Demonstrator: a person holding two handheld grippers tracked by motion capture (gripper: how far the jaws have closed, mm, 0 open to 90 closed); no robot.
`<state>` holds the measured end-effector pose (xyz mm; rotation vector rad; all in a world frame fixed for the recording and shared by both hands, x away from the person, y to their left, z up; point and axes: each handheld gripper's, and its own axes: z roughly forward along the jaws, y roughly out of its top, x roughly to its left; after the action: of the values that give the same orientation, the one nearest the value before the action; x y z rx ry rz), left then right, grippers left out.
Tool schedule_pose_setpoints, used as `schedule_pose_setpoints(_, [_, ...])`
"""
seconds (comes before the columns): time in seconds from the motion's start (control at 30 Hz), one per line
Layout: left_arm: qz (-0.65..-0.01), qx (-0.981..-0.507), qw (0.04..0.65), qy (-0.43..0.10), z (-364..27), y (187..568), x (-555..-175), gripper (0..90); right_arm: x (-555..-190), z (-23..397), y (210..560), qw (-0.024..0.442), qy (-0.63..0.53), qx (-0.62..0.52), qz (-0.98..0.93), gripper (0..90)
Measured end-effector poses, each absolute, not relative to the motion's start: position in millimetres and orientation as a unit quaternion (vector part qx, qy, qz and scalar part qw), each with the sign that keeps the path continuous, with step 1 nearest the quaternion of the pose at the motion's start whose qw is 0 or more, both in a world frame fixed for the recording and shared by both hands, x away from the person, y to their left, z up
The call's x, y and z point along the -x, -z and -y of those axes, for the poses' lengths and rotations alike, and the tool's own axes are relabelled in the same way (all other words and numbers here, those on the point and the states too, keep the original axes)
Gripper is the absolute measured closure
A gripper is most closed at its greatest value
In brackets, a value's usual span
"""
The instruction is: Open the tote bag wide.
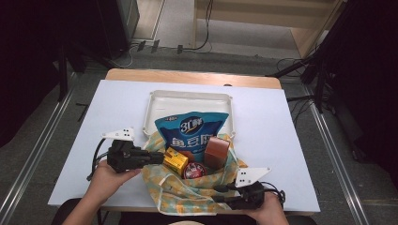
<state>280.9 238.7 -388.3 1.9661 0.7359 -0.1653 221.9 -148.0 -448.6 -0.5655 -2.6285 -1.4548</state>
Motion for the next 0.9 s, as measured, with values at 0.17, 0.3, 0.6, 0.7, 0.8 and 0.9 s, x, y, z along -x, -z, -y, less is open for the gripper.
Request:
schedule_pose_setpoints(0.17, [-0.304, -0.813, 0.492, 0.068, -239.2, 387.4, -281.7, 81.6, -216.5, 155.3, 438.0, 0.044, 0.495, 0.182, 0.848, 60.3])
schedule_pose_setpoints(0.3, [-0.306, -0.814, 0.489, 0.066, -238.1, 386.3, -282.9, 81.6, -217.9, 152.9, 424.0, 0.03, 0.517, 0.176, 0.837, 66.4])
schedule_pose_setpoints(0.6, [-0.314, -0.815, 0.482, 0.069, -238.7, 385.5, -287.6, 84.1, -235.4, 138.1, 419.9, 0.002, 0.526, 0.203, 0.826, 90.0])
schedule_pose_setpoints(0.7, [-0.319, -0.815, 0.48, 0.068, -239.8, 388.0, -286.6, 85.4, -237.9, 133.6, 422.3, -0.01, 0.526, 0.216, 0.823, 90.0])
schedule_pose_setpoints(0.8, [-0.326, -0.814, 0.475, 0.067, -243.2, 393.5, -285.0, 85.5, -239.7, 131.7, 429.1, -0.024, 0.511, 0.226, 0.829, 90.0])
schedule_pose_setpoints(0.9, [-0.33, -0.815, 0.471, 0.068, -244.6, 396.5, -284.4, 85.4, -241.5, 134.4, 434.4, -0.021, 0.507, 0.24, 0.828, 90.0])
